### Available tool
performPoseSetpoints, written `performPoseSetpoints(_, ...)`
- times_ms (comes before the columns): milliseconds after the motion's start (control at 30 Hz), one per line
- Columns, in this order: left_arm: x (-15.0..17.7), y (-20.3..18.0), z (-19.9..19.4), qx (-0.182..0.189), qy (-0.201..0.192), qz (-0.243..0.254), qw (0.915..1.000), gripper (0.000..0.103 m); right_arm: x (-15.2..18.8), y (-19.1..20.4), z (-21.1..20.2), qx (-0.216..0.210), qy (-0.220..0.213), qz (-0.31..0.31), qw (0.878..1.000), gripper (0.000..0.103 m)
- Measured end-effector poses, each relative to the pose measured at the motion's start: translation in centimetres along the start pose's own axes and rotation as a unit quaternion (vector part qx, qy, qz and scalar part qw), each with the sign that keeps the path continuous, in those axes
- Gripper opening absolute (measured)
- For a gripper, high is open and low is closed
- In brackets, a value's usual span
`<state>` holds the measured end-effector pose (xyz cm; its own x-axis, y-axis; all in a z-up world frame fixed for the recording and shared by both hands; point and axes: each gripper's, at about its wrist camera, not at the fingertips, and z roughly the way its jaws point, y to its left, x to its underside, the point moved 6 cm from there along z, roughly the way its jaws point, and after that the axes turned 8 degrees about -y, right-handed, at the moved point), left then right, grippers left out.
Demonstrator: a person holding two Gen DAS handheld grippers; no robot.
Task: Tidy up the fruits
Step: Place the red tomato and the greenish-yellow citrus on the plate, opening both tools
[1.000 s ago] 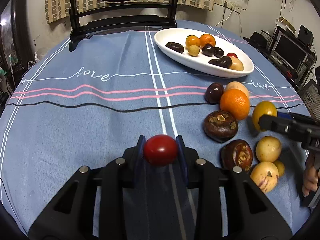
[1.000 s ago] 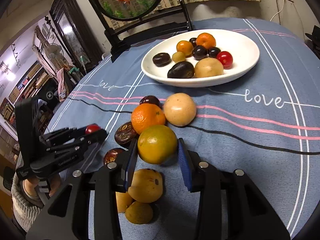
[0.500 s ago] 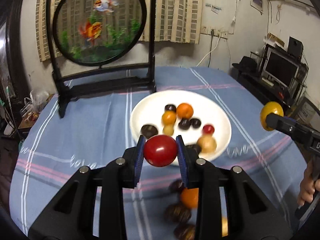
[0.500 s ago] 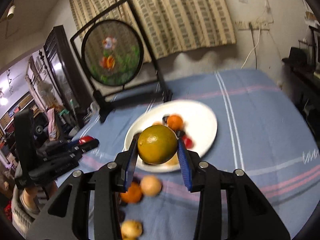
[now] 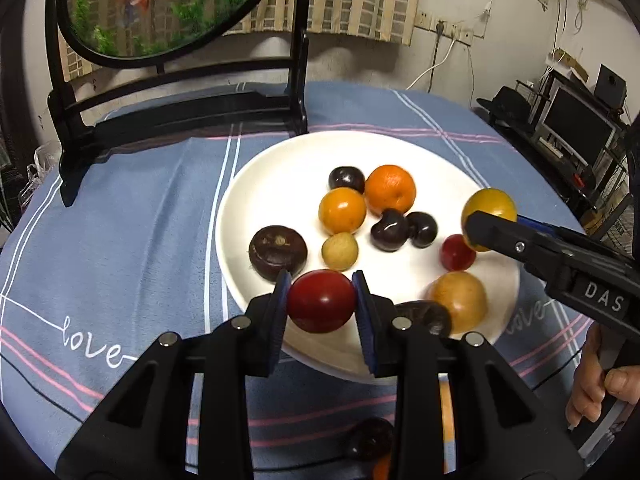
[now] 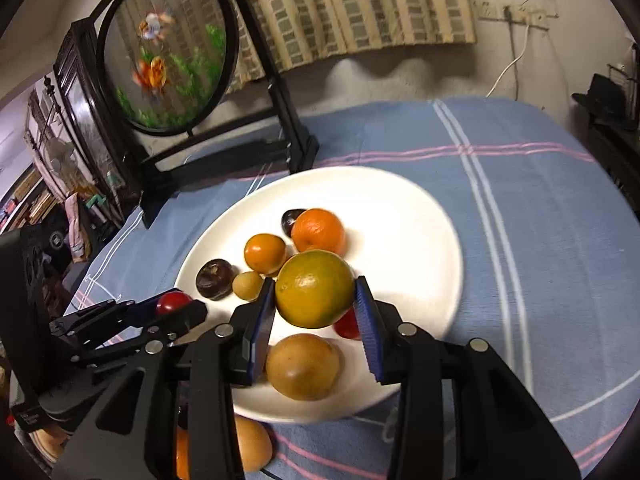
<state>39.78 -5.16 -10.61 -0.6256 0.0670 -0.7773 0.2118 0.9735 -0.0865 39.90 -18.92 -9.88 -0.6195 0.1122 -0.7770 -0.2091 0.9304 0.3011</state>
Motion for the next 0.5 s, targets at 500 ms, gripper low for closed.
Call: performPoseSetpoints(500,-1.2,1.4,-2.9,0.000,-0.036,-0.031,0.9989,0.067,-2.7,2.1,-5.7,-0.036,-0.073,0.006,0.997,0.070)
